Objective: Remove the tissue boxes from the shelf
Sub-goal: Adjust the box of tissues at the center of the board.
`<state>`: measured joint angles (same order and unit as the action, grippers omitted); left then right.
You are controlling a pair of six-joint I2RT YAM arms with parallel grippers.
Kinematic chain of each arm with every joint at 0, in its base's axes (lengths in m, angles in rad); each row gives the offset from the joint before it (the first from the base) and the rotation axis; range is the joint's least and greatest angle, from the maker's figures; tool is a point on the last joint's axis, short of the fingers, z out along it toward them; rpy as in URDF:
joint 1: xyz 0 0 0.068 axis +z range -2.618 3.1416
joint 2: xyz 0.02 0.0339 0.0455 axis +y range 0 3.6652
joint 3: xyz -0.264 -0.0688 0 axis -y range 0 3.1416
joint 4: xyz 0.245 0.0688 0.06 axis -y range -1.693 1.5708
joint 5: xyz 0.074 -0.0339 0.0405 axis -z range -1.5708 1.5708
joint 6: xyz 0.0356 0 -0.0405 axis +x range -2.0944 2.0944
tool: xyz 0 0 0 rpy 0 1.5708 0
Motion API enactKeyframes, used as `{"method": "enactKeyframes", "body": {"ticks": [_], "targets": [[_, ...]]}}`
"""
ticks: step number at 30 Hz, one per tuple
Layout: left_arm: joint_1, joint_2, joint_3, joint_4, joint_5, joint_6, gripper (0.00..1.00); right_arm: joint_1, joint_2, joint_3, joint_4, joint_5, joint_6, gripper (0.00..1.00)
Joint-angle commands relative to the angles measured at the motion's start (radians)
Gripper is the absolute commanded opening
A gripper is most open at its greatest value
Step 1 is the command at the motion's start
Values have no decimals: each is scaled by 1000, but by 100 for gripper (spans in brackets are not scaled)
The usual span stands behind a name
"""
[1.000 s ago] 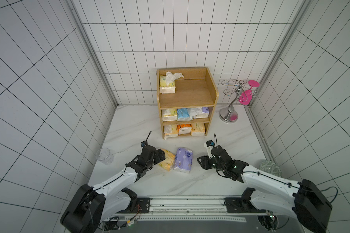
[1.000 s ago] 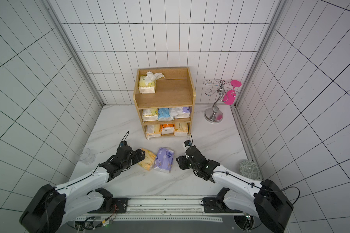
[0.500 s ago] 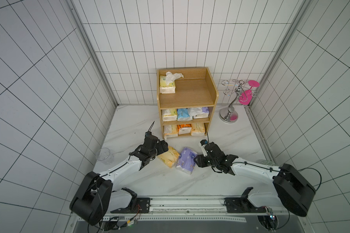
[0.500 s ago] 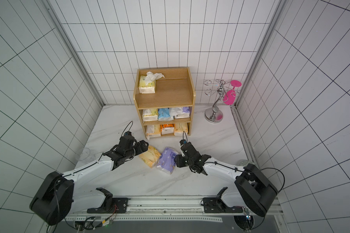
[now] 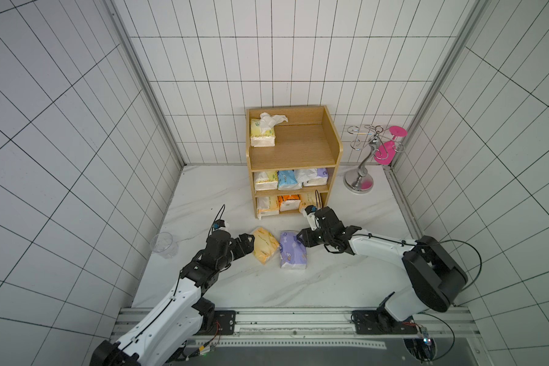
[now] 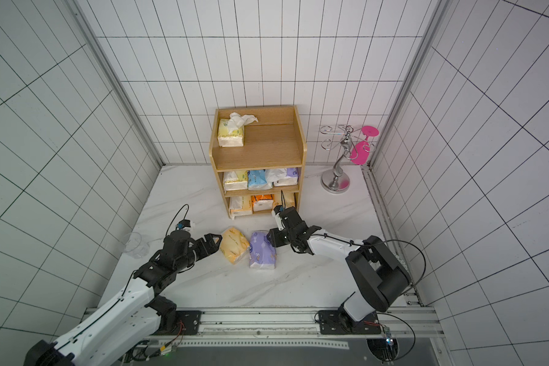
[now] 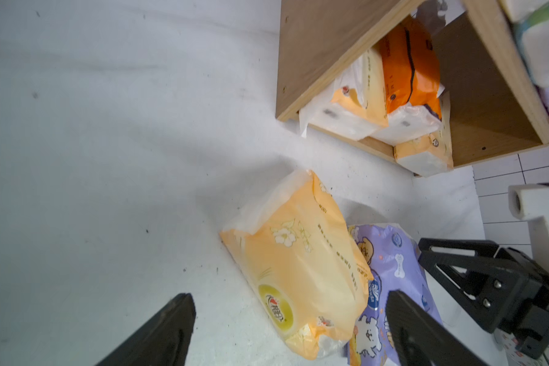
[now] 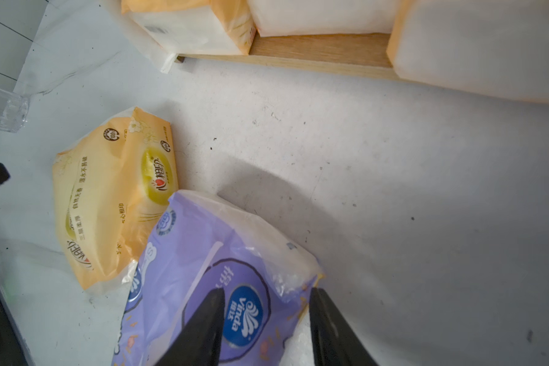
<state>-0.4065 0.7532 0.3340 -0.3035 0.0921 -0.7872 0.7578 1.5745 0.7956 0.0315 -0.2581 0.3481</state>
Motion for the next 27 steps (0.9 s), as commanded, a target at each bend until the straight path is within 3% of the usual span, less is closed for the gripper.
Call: {"method": "enactKeyframes", "body": {"ticks": [1, 10, 15, 21, 27], "targets": [[0, -21, -56, 63, 82, -62, 98, -7, 47, 64, -1, -95, -42, 48], [0, 38, -36, 59, 61, -16, 98, 78, 107, 15, 232, -122, 137, 49], [1, 45, 10, -29, 14, 11, 98, 132, 98, 0, 246, 4, 191, 52], [1, -5, 13, -62, -15, 20, 98, 112, -109, -43, 50, 196, 150, 57], [2, -21, -37, 29, -3, 36, 98, 103, -215, -145, -53, 87, 79, 59]]}}
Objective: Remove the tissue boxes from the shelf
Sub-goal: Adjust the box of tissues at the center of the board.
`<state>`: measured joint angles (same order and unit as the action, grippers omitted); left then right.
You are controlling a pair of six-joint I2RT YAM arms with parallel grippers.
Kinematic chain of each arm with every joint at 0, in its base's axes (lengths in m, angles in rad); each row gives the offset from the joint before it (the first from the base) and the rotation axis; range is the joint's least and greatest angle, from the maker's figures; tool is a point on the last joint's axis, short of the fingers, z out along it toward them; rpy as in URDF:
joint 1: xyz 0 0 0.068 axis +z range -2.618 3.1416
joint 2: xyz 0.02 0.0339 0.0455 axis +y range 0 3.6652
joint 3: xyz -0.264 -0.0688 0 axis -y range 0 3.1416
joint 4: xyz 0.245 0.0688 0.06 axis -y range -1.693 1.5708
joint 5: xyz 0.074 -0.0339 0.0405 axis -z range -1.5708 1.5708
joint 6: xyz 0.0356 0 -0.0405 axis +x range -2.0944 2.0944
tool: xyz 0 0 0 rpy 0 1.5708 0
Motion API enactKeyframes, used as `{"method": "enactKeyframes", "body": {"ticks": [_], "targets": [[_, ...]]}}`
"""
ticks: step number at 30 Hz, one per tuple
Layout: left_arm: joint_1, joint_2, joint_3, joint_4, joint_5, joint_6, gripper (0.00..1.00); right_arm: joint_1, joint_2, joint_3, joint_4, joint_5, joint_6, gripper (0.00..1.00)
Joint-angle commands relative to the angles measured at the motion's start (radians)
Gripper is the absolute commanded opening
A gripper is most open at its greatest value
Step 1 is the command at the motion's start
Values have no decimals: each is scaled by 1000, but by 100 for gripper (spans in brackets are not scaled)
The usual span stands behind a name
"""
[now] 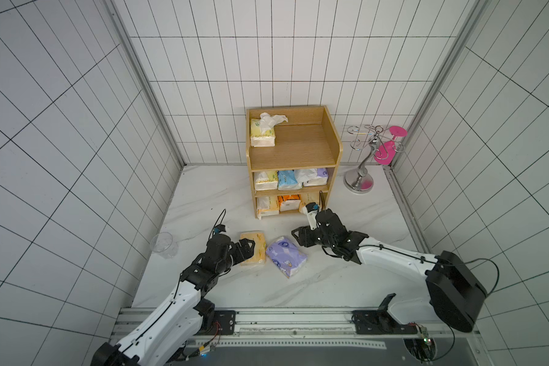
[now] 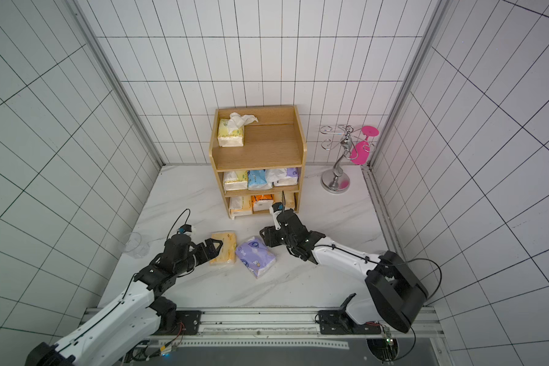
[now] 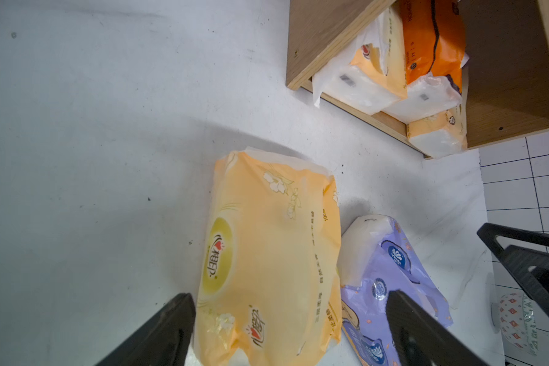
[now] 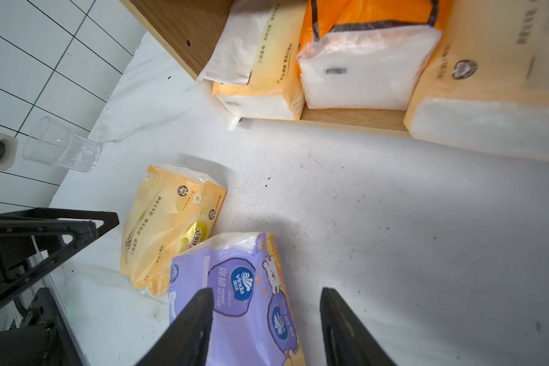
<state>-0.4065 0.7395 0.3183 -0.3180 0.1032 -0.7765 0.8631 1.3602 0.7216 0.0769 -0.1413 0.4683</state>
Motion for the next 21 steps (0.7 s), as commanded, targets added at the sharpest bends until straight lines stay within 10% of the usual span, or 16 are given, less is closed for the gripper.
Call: {"method": "enactKeyframes", "body": {"ticks": [1, 15, 21], "targets": [[0, -5, -20, 43, -19, 26, 98, -1, 2, -94, -81, -53, -36, 59], [1, -9, 80, -33, -51, 54, 98, 173, -4, -251, 207, -107, 175, 55], [6, 29, 255, -91, -112, 132, 98, 169, -252, -121, -224, 210, 117, 61]]}}
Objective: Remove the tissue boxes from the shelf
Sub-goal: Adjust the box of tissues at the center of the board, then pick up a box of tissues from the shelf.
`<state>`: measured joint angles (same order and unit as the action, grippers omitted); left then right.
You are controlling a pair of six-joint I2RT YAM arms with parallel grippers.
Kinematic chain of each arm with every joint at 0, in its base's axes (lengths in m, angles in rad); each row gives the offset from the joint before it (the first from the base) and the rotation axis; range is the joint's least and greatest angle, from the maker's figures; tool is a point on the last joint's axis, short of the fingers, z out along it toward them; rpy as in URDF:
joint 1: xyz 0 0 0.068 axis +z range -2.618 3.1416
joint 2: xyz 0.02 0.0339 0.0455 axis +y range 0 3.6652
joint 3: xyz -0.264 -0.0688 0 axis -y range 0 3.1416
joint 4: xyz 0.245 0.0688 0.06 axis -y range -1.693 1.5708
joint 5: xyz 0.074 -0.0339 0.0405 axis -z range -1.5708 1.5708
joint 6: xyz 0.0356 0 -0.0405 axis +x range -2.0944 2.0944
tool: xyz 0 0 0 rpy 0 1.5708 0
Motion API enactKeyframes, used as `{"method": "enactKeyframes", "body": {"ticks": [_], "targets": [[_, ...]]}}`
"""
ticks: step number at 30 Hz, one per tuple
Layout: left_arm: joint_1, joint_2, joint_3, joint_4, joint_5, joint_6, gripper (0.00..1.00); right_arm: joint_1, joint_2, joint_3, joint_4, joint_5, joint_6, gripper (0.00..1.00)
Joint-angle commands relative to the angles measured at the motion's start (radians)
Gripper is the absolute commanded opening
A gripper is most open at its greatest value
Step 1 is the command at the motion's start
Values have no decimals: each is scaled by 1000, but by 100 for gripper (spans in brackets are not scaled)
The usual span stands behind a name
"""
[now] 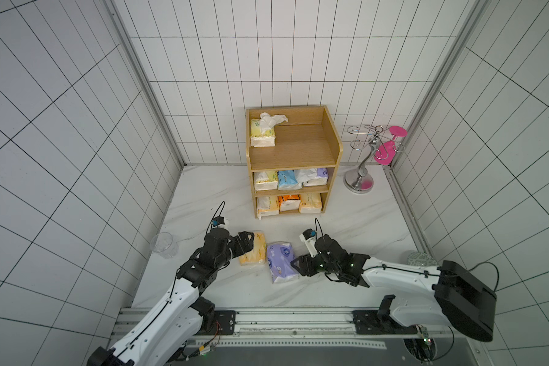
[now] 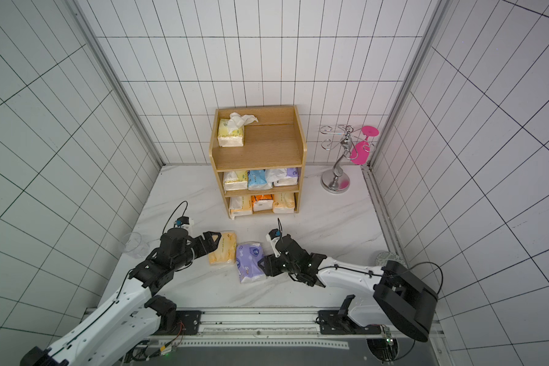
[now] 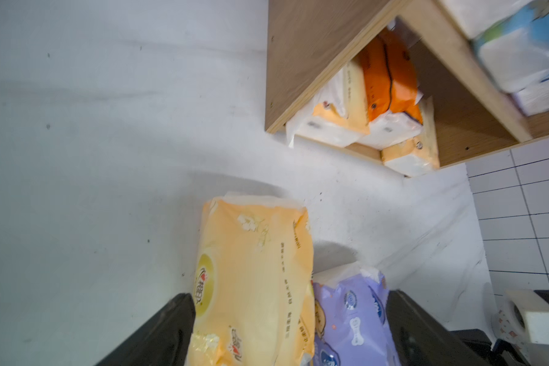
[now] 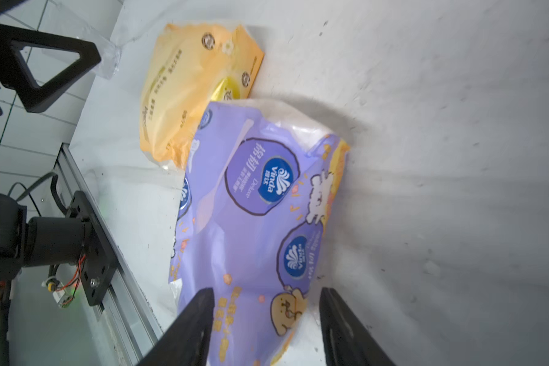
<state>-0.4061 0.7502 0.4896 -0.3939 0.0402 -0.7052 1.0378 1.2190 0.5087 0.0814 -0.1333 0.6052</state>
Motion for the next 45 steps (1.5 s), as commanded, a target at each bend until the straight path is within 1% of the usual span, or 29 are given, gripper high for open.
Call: {"method": "enactKeyframes", "body": {"ticks": [1, 4, 5, 7, 10, 13, 16, 19, 22, 26, 34, 38, 43, 45], "targets": [[10, 33, 110, -12, -45, 62, 98, -13, -157, 128, -293, 243, -36, 62], [22, 91, 209, 6, -44, 32, 98, -55, -266, 265, -397, 284, -109, 63], [23, 109, 232, 39, -45, 15, 98, -78, -279, 320, -411, 275, -135, 64], [24, 149, 268, 122, -30, 2, 98, -135, -258, 448, -415, 224, -169, 64], [26, 244, 387, 128, -29, 43, 98, -249, -113, 691, -433, 83, -184, 64], [28, 308, 461, 123, -24, 103, 98, -316, 66, 929, -449, -58, -196, 64], [30, 310, 456, 161, -30, 115, 98, -343, 224, 1120, -446, -74, -218, 65], [36, 310, 437, 200, -3, 114, 98, -379, 383, 1297, -466, -115, -215, 65], [38, 324, 438, 199, 21, 111, 98, -385, 508, 1436, -503, -102, -247, 65], [39, 337, 427, 200, 38, 115, 98, -395, 618, 1540, -502, -99, -263, 65], [39, 337, 361, 242, 61, 99, 98, -404, 781, 1697, -476, -190, -256, 67], [39, 343, 334, 263, 85, 82, 98, -403, 815, 1703, -420, -198, -238, 67], [40, 342, 305, 275, 164, 72, 98, -403, 857, 1715, -350, -215, -219, 67], [39, 335, 290, 275, 176, 66, 98, -403, 875, 1719, -326, -216, -213, 67]]}}
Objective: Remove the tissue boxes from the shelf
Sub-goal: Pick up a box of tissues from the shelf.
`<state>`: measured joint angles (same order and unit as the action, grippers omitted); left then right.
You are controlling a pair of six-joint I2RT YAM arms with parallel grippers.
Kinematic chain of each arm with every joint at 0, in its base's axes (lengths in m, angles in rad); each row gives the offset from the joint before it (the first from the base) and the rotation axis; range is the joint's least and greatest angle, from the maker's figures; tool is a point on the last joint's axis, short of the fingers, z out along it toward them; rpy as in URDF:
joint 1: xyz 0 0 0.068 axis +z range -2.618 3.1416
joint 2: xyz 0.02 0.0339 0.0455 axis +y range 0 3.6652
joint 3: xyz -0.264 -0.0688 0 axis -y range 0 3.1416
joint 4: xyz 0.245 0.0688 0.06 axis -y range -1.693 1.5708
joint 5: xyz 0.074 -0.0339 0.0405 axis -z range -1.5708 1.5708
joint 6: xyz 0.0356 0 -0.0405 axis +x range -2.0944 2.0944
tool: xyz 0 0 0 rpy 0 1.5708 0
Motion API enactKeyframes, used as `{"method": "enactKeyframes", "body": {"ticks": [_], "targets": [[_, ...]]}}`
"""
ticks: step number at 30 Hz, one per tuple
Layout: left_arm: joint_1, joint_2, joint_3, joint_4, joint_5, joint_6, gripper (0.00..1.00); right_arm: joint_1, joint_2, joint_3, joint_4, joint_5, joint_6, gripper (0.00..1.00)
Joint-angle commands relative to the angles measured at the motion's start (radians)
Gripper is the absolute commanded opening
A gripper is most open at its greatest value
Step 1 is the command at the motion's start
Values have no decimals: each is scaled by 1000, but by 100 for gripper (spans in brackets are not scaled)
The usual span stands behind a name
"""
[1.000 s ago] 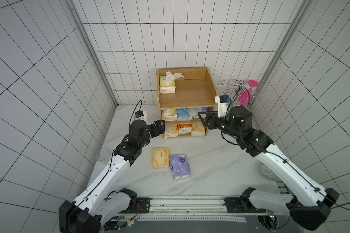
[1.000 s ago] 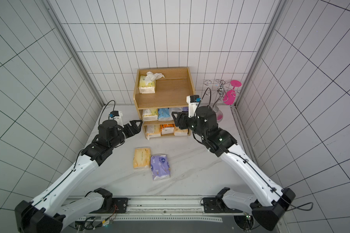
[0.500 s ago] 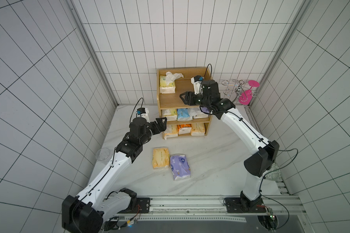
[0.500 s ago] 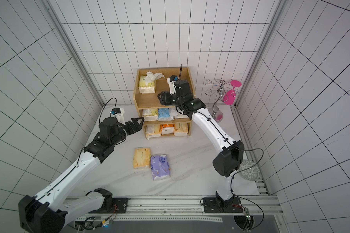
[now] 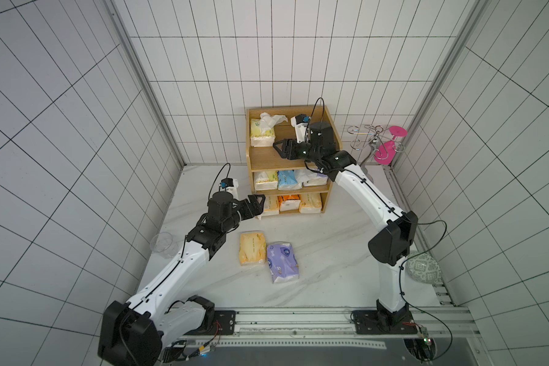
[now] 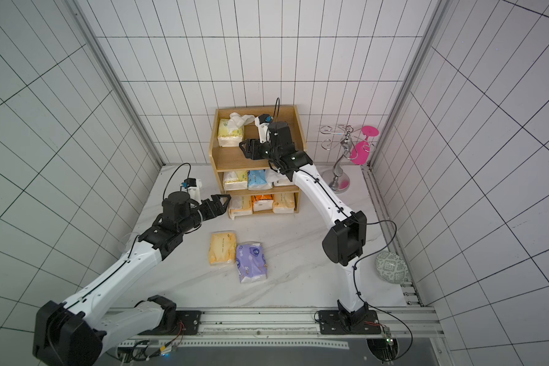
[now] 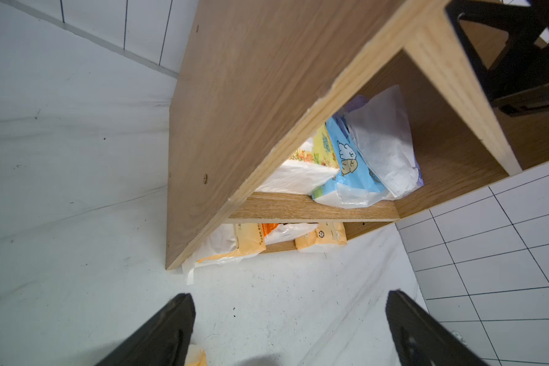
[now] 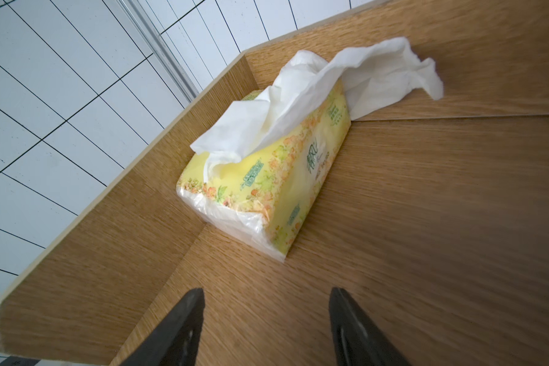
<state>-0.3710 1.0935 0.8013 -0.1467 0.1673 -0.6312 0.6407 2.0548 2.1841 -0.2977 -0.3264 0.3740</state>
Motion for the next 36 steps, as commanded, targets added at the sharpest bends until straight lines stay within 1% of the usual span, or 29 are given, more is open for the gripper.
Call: {"method": "enactKeyframes", "body": {"ticks": [1, 10, 15, 17, 21, 25, 28, 30, 31, 33, 36], "targets": [[4, -13, -30, 28, 53, -9, 98, -6, 48, 47, 66, -23, 22, 67], [5, -69, -96, 27, 34, -2, 98, 7, 142, 119, 100, -25, 27, 67], [4, -83, -110, 28, 31, 0, 98, 13, 176, 156, 106, -23, 26, 63], [3, -83, -111, 28, 38, -5, 98, 13, 188, 171, 106, -25, 26, 59], [4, -73, -107, 27, 58, -12, 98, 20, 197, 189, 106, -49, 12, 48], [4, -77, -102, 14, 63, -15, 98, 25, 184, 186, 96, -59, -7, 31], [3, -88, -102, 9, 60, -18, 98, 26, 157, 170, 92, -68, -14, 15], [4, -92, -97, 1, 59, -21, 98, 27, 129, 149, 92, -66, -17, 9], [4, -96, -94, -3, 58, -25, 98, 27, 112, 136, 92, -66, -21, 5], [4, -102, -88, -9, 61, -31, 98, 27, 68, 104, 87, -59, -30, 0], [3, -121, -72, -35, 63, -38, 98, 27, -9, 38, 72, -43, -50, 0]]}}
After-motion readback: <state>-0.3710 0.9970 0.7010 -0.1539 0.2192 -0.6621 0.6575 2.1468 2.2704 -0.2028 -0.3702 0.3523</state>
